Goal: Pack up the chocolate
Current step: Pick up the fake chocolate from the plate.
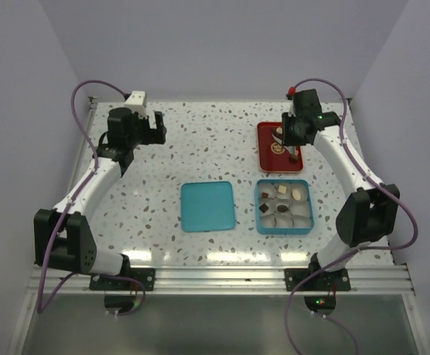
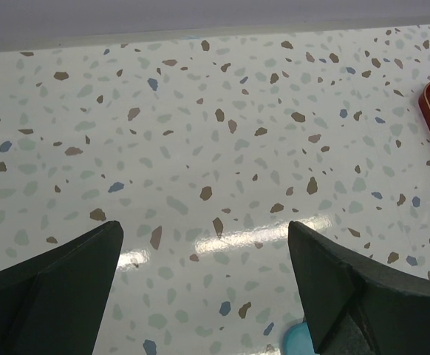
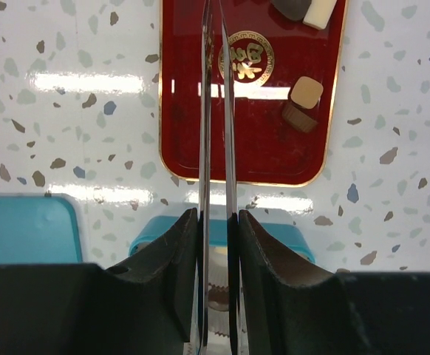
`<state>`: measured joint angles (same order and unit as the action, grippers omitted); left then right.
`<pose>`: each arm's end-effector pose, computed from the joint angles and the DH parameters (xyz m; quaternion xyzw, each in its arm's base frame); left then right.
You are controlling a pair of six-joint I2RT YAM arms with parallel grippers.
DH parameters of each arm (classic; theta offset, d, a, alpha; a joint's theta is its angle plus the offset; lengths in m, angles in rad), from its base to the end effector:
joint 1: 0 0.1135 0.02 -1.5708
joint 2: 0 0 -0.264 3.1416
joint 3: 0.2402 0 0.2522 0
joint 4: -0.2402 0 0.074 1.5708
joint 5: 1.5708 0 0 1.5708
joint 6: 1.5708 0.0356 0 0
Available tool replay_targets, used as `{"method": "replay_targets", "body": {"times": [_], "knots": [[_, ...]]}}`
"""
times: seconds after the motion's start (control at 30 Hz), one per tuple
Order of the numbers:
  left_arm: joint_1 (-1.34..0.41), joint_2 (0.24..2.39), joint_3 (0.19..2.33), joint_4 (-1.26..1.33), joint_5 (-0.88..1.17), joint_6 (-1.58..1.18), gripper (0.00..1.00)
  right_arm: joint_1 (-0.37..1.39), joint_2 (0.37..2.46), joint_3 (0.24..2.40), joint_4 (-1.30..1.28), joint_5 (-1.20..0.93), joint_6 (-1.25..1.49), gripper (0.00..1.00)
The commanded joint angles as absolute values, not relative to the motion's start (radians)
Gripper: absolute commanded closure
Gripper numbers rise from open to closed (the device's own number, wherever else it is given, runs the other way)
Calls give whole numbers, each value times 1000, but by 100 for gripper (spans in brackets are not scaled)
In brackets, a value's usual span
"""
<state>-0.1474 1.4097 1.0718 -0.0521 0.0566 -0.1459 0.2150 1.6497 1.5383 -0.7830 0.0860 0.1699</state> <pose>0.3261 -0.0505 0.3078 0.0164 0.8304 -0.1046 0.5471 0.3518 0.0737 0.3237 -0.0070 0.9426 0.0236 0.3331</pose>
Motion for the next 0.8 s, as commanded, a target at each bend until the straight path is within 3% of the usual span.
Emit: {"method": "replay_targets", "body": {"times": [0.0, 0.77], "knots": [[-155, 1397, 1104, -46, 45, -146, 0, 210, 1643, 1585, -703, 100, 150, 70], [-155, 1407, 1104, -51, 35, -141, 0, 175, 1690, 1577, -661, 106, 146, 65]]}}
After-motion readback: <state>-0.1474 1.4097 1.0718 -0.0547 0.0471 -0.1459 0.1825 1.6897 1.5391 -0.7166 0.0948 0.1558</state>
